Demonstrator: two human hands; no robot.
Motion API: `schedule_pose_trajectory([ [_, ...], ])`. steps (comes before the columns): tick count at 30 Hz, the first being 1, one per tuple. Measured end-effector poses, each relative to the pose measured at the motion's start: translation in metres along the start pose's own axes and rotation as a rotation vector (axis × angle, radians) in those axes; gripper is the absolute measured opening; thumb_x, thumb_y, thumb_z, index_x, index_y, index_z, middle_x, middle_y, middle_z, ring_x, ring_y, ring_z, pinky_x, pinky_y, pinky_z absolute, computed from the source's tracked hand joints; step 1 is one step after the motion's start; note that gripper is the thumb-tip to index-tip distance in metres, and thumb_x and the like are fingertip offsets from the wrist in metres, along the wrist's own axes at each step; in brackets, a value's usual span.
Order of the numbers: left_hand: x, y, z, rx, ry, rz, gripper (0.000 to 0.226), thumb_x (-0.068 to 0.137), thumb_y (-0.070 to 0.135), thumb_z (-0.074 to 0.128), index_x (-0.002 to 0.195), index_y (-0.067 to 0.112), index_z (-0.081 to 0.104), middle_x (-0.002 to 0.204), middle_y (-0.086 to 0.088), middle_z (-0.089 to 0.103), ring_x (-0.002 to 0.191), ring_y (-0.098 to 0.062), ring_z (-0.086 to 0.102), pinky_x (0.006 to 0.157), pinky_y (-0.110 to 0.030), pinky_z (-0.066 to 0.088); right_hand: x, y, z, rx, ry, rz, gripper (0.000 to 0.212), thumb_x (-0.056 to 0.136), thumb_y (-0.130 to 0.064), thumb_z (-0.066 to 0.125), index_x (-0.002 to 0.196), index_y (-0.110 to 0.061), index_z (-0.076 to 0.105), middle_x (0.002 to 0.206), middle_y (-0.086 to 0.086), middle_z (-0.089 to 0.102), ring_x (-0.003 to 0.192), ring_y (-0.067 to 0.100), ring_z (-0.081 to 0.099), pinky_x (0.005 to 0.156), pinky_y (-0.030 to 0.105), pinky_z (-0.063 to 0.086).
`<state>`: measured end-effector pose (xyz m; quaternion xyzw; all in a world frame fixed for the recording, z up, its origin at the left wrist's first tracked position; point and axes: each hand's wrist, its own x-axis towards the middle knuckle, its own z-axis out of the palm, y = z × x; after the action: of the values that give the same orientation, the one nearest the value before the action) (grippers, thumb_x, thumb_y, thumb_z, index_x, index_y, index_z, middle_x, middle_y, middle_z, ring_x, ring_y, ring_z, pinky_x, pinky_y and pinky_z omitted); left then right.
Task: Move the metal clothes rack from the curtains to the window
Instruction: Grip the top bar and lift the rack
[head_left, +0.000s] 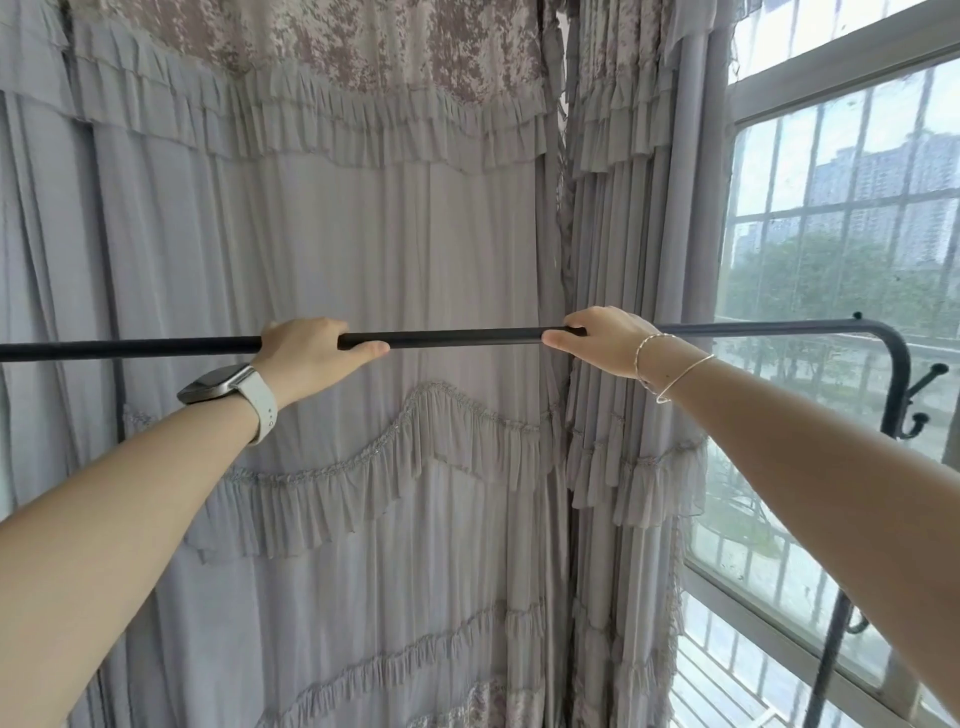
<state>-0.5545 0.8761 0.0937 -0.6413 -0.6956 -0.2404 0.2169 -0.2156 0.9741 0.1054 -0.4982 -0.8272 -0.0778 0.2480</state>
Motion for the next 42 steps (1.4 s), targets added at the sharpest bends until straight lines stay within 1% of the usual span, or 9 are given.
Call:
schedule_pose_trajectory([
  [4, -0.002, -0.005, -0.003, -0.009, -0.005, 0.002, 0.063, 0.082, 0.076, 0.034, 0.063, 0.017, 0.043, 0.055, 0.002, 0.049, 0.057, -0.019, 0.052, 0.077, -0.038, 0.037, -0.003, -0.005, -0.004, -0.006, -0.020, 0.000, 0.055, 0.086, -0.067, 0.035, 0.064, -0.016, 0.044, 0.061, 0.000, 0.044, 0.055, 0.020, 0.043, 0.055, 0.030, 0.033],
  [11, -0.010, -0.012, -0.011, -0.021, 0.037, 0.040, 0.061, 0.084, 0.074, 0.034, 0.064, 0.018, 0.048, 0.056, 0.003, 0.052, 0.060, -0.018, 0.054, 0.079, -0.039, 0.036, -0.014, -0.020, -0.014, -0.036, -0.048, 0.021, 0.055, 0.086, -0.067, 0.035, 0.065, -0.017, 0.045, 0.061, 0.001, 0.044, 0.053, 0.020, 0.042, 0.055, 0.032, 0.035],
  [14, -0.014, -0.021, -0.016, -0.016, 0.033, 0.049, 0.060, 0.085, 0.073, 0.034, 0.065, 0.018, 0.047, 0.058, 0.002, 0.053, 0.062, -0.018, 0.054, 0.085, -0.042, 0.035, -0.019, -0.033, -0.017, -0.043, -0.051, 0.038, 0.055, 0.086, -0.067, 0.035, 0.066, -0.016, 0.045, 0.061, 0.001, 0.043, 0.053, 0.020, 0.041, 0.056, 0.033, 0.035],
  [20, -0.028, -0.042, -0.028, -0.054, 0.013, 0.087, 0.063, 0.084, 0.074, 0.032, 0.069, 0.015, 0.050, 0.060, 0.001, 0.054, 0.064, -0.020, 0.054, 0.087, -0.043, 0.033, -0.040, -0.061, -0.024, -0.058, -0.045, 0.064, 0.056, 0.085, -0.068, 0.034, 0.064, -0.017, 0.041, 0.059, 0.000, 0.040, 0.052, 0.020, 0.039, 0.056, 0.033, 0.034],
  [25, -0.037, -0.034, -0.034, -0.086, 0.009, 0.153, 0.062, 0.084, 0.074, 0.032, 0.066, 0.017, 0.048, 0.057, 0.002, 0.051, 0.060, -0.021, 0.052, 0.093, -0.046, 0.038, -0.072, -0.065, -0.040, -0.095, -0.039, 0.097, 0.059, 0.083, -0.070, 0.033, 0.066, -0.015, 0.045, 0.060, 0.002, 0.040, 0.052, 0.020, 0.038, 0.055, 0.031, 0.033],
  [28, -0.041, -0.020, -0.034, -0.105, 0.014, 0.178, 0.063, 0.083, 0.075, 0.033, 0.064, 0.017, 0.047, 0.057, 0.000, 0.053, 0.061, -0.020, 0.052, 0.096, -0.049, 0.037, -0.091, -0.059, -0.051, -0.084, -0.049, 0.128, 0.058, 0.084, -0.068, 0.035, 0.067, -0.014, 0.046, 0.062, 0.004, 0.039, 0.053, 0.020, 0.036, 0.054, 0.031, 0.031],
  [32, -0.043, -0.002, -0.034, -0.128, 0.022, 0.206, 0.065, 0.083, 0.076, 0.032, 0.064, 0.016, 0.047, 0.056, -0.001, 0.054, 0.059, -0.022, 0.054, 0.090, -0.047, 0.036, -0.111, -0.049, -0.063, -0.062, -0.023, 0.141, 0.053, 0.083, -0.065, 0.038, 0.063, -0.016, 0.037, 0.059, -0.001, 0.034, 0.052, 0.017, 0.031, 0.053, 0.029, 0.027],
  [35, -0.047, 0.016, -0.035, -0.139, 0.029, 0.231, 0.067, 0.082, 0.077, 0.032, 0.065, 0.015, 0.050, 0.055, -0.001, 0.054, 0.059, -0.021, 0.054, 0.082, -0.043, 0.031, -0.126, -0.036, -0.072, -0.060, -0.017, 0.152, 0.055, 0.081, -0.067, 0.037, 0.062, -0.015, 0.038, 0.060, 0.000, 0.035, 0.053, 0.018, 0.033, 0.055, 0.030, 0.029],
  [42, -0.046, 0.076, -0.029, -0.210, -0.003, 0.310, 0.067, 0.081, 0.079, 0.032, 0.065, 0.016, 0.048, 0.054, 0.000, 0.052, 0.058, -0.022, 0.054, 0.080, -0.041, 0.033, -0.166, 0.005, -0.100, -0.103, 0.011, 0.220, 0.054, 0.086, -0.063, 0.040, 0.064, -0.013, 0.045, 0.057, 0.000, 0.036, 0.051, 0.017, 0.034, 0.054, 0.028, 0.031],
])
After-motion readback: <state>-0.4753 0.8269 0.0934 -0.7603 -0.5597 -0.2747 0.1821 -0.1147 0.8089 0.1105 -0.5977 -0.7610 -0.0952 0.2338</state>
